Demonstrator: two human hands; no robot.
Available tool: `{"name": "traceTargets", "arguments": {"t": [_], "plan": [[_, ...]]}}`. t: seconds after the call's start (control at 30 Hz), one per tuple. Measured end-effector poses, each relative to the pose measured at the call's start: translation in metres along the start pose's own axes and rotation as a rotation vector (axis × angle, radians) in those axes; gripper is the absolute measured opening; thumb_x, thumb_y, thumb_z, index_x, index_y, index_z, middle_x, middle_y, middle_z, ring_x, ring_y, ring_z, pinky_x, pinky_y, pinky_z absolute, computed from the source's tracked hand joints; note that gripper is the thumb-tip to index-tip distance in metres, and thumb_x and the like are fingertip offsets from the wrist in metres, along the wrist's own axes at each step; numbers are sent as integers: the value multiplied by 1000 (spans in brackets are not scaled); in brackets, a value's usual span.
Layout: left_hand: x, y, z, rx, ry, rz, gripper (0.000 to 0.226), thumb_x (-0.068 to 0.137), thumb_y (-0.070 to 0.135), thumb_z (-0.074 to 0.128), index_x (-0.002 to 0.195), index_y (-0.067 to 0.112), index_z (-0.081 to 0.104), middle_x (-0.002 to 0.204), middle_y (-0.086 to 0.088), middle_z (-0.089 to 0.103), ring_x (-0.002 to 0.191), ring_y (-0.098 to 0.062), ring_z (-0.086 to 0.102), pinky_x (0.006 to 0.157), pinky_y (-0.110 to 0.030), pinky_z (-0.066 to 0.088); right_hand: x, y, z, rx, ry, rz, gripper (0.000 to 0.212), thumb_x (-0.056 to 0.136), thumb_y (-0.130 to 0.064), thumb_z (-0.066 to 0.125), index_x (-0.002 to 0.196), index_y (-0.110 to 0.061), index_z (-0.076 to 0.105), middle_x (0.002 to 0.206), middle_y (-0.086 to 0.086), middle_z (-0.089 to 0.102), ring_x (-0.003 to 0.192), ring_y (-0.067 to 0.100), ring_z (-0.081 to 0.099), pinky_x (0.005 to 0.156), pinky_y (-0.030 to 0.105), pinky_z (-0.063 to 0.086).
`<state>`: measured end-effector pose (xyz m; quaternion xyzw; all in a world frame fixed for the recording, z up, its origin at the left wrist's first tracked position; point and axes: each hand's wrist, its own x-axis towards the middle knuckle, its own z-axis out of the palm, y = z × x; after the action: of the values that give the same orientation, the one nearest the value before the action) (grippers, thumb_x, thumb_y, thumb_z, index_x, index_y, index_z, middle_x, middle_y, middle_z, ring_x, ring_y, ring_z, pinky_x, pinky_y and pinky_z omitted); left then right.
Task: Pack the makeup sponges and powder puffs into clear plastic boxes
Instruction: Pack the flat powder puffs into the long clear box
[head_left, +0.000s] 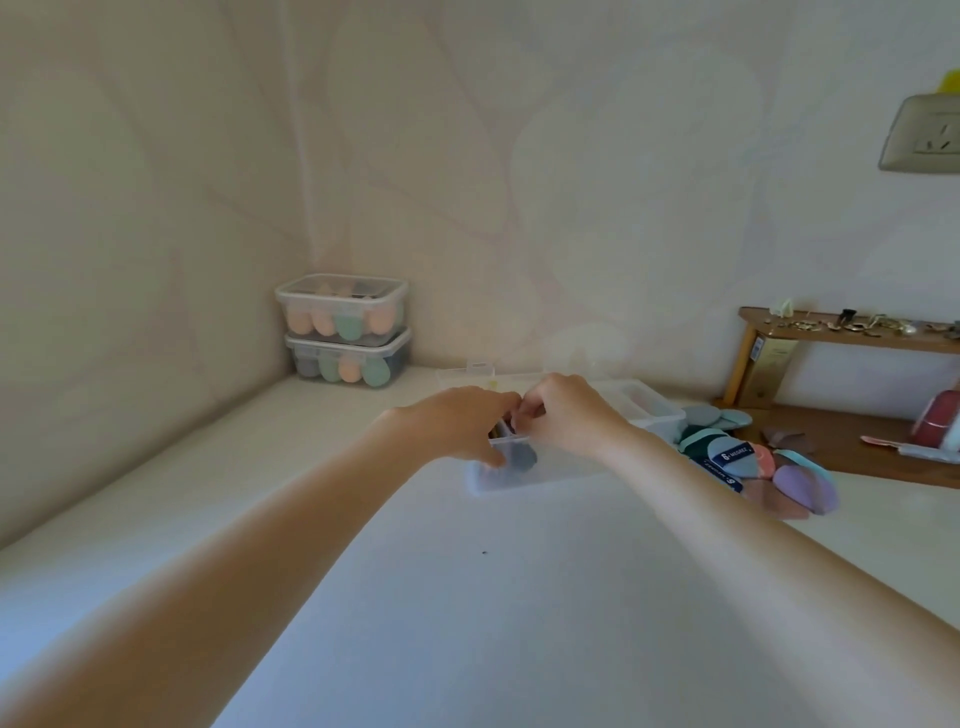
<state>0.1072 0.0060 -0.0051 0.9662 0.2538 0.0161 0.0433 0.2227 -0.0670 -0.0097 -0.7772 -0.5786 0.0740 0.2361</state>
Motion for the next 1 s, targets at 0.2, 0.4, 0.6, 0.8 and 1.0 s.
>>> {"name": "traceTargets", "arguments": {"t": [0.2, 0.4, 0.6, 0.8, 1.0], "plan": [[7, 11, -10, 123, -107, -19, 55, 80, 23, 69, 131, 21, 46, 124, -2, 57, 101, -21, 54, 79, -27, 40, -11, 15, -21, 130, 104, -41, 23, 86, -14, 57, 74, 2, 67, 57, 10, 56, 54, 19, 45, 49, 21, 34], [13, 34, -20, 261, -268, -53, 57, 88, 20, 59, 141, 22, 37, 132, -3, 51, 92, -21, 51, 63, -22, 46, -30, 52, -55, -100, 558, 74, 22, 91, -15, 51, 81, -5, 68, 83, 11, 67, 101, 29, 50, 72, 32, 40], [15, 46, -20, 303, -304, -120, 51, 92, 15, 54, 140, 19, 38, 126, -7, 50, 89, -21, 44, 49, -20, 33, -51, 117, -50, -310, 84, 563, 37, 95, -16, 41, 132, -15, 47, 136, 15, 43, 124, 39, 41, 101, 41, 36], [11, 47, -21, 262, -305, -145, 54, 92, 16, 54, 142, 22, 35, 134, -5, 48, 90, -19, 45, 51, -19, 33, -58, 130, -41, -404, 136, 468, 27, 94, -9, 47, 120, -13, 51, 129, 14, 35, 114, 34, 43, 95, 38, 42], [9, 37, -20, 198, -261, -125, 51, 89, 23, 58, 137, 21, 41, 130, -4, 51, 91, -18, 48, 55, -17, 37, -44, 102, -72, -41, 428, 307, 19, 85, 5, 53, 100, -7, 58, 114, 14, 50, 97, 32, 56, 83, 39, 50]]}}
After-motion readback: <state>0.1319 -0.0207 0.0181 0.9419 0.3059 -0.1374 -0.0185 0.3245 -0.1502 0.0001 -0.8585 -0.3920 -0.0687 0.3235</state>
